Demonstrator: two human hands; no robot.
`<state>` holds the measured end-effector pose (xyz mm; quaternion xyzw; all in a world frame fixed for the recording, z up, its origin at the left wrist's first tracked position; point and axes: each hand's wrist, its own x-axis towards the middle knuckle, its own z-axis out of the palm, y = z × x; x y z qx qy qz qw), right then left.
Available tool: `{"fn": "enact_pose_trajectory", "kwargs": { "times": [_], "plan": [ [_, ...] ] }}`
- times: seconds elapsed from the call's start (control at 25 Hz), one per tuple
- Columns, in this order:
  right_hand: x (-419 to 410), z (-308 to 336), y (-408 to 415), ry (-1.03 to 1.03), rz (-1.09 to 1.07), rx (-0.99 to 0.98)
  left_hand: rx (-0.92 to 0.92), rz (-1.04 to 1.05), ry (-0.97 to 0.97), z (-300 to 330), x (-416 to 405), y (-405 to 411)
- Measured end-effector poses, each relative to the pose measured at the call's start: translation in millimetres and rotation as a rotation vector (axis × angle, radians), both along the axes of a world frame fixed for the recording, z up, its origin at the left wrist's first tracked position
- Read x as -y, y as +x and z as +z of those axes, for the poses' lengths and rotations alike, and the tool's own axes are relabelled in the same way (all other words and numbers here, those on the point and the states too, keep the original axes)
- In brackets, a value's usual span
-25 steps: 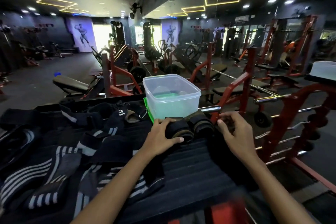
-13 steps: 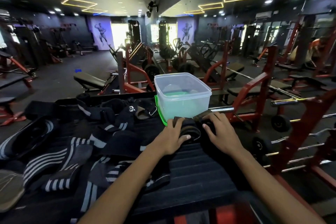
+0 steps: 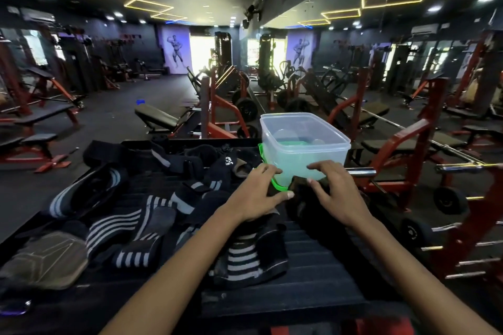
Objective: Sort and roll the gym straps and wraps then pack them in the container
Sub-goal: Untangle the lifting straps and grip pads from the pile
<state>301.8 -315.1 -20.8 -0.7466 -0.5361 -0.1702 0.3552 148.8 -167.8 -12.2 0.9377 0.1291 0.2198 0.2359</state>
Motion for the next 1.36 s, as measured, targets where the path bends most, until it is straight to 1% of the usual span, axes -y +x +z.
{"fn": "enact_pose_trajectory", "kwargs": {
  "times": [0.12, 0.24, 0.32, 0.36, 0.48, 0.52, 0.56, 0.64, 0.72, 0.8, 0.88, 0.96, 1.04, 1.12, 1.24, 1.36],
  "plan": [
    [-46.8, 11.3, -35.1, -0.004, 0.120, -0.116, 0.059, 0.073, 0.034, 5.1, -35.0, -36.2],
    [-96.7, 16.8, -71.6, 0.000, 0.228, -0.219, 0.105, 0.190, 0.002, 3.2, -70.6, -76.8],
    [-127.3, 15.7, -90.5, -0.011, 0.256, -0.278, 0.094, 0.246, -0.021, 3.0, -90.6, -98.8],
    [-139.9, 13.7, -96.7, -0.034, 0.250, -0.304, 0.055, 0.257, -0.011, 1.7, -98.5, -106.7],
    [-178.4, 3.4, -99.5, -0.115, 0.149, -0.328, -0.188, 0.215, 0.010, -13.0, -116.7, -124.4],
    [-189.0, -0.5, -94.9, -0.135, 0.082, -0.319, -0.249, 0.198, 0.022, -21.9, -120.4, -126.6],
    [-199.2, -4.6, -88.0, -0.159, 0.004, -0.315, -0.272, 0.194, 0.052, -30.1, -122.4, -128.0],
    [-212.4, -8.9, -72.5, -0.195, -0.164, -0.341, -0.240, 0.224, 0.112, -38.3, -126.0, -125.4],
    [-218.3, -13.7, -60.0, -0.177, -0.287, -0.434, -0.211, 0.249, 0.134, -39.5, -127.2, -120.8],
    [-224.3, -17.7, -55.3, -0.120, -0.340, -0.567, -0.215, 0.261, 0.178, -39.2, -128.2, -118.2],
    [-231.4, -21.9, -58.7, -0.042, -0.362, -0.653, -0.221, 0.262, 0.213, -41.6, -127.9, -117.3],
    [-235.0, -23.3, -66.3, 0.106, -0.373, -0.717, -0.222, 0.262, 0.224, -42.1, -125.2, -119.1],
    [-230.9, -14.9, -70.8, 0.258, -0.351, -0.738, -0.178, 0.278, 0.211, -40.5, -122.6, -118.6],
    [-225.7, 2.0, -72.2, 0.372, -0.290, -0.728, -0.097, 0.286, 0.164, -39.9, -121.6, -119.0],
    [-212.2, 35.0, -73.9, 0.505, -0.127, -0.713, 0.072, 0.259, 0.069, -36.6, -120.0, -117.3],
    [-195.6, 57.3, -84.6, 0.519, 0.006, -0.756, 0.271, 0.216, -0.171, -28.4, -116.2, -117.3]
  ]
}}
